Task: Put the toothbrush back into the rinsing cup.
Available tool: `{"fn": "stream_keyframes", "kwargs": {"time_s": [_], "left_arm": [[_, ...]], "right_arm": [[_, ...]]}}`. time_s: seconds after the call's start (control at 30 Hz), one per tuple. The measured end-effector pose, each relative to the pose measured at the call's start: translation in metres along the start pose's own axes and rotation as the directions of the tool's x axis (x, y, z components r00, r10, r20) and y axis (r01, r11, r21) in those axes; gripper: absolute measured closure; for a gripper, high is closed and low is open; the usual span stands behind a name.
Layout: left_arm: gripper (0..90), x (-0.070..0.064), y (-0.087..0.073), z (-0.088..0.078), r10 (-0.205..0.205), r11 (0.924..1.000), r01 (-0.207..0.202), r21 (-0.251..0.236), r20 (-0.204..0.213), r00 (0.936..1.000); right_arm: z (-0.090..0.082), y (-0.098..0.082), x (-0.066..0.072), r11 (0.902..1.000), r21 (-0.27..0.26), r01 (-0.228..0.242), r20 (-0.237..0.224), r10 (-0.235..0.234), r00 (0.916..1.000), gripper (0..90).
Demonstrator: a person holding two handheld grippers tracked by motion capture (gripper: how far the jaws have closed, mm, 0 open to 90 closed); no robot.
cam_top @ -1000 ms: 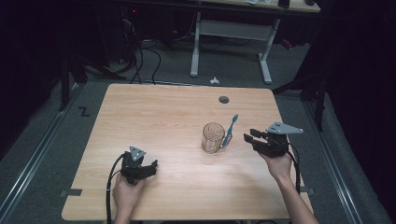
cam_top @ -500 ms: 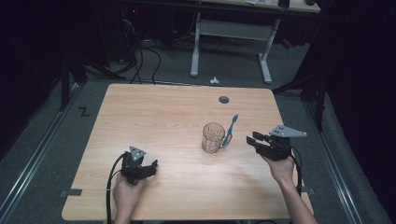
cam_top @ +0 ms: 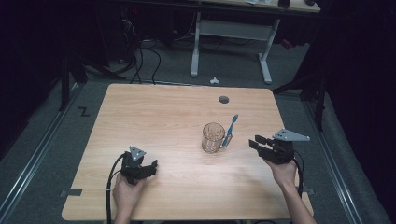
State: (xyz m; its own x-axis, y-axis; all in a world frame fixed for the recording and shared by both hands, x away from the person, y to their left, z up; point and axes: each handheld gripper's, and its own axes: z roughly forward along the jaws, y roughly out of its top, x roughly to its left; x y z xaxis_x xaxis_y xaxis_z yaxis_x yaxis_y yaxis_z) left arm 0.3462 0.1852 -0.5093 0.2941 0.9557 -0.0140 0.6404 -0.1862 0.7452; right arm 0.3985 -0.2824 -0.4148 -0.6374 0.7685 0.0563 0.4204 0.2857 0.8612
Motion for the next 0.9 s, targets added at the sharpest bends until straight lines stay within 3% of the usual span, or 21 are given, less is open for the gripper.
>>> {"fn": "stream_keyframes", "kwargs": {"time_s": [0.9], "left_arm": [[24.9,0.0,0.0,0.0,0.0,1.0,0.0,-0.001,0.0,1.0]], "right_arm": [[0.0,-0.019,-0.009,0.9988,0.027,-0.041,0.015,0.04,0.9991,61.9]]}}
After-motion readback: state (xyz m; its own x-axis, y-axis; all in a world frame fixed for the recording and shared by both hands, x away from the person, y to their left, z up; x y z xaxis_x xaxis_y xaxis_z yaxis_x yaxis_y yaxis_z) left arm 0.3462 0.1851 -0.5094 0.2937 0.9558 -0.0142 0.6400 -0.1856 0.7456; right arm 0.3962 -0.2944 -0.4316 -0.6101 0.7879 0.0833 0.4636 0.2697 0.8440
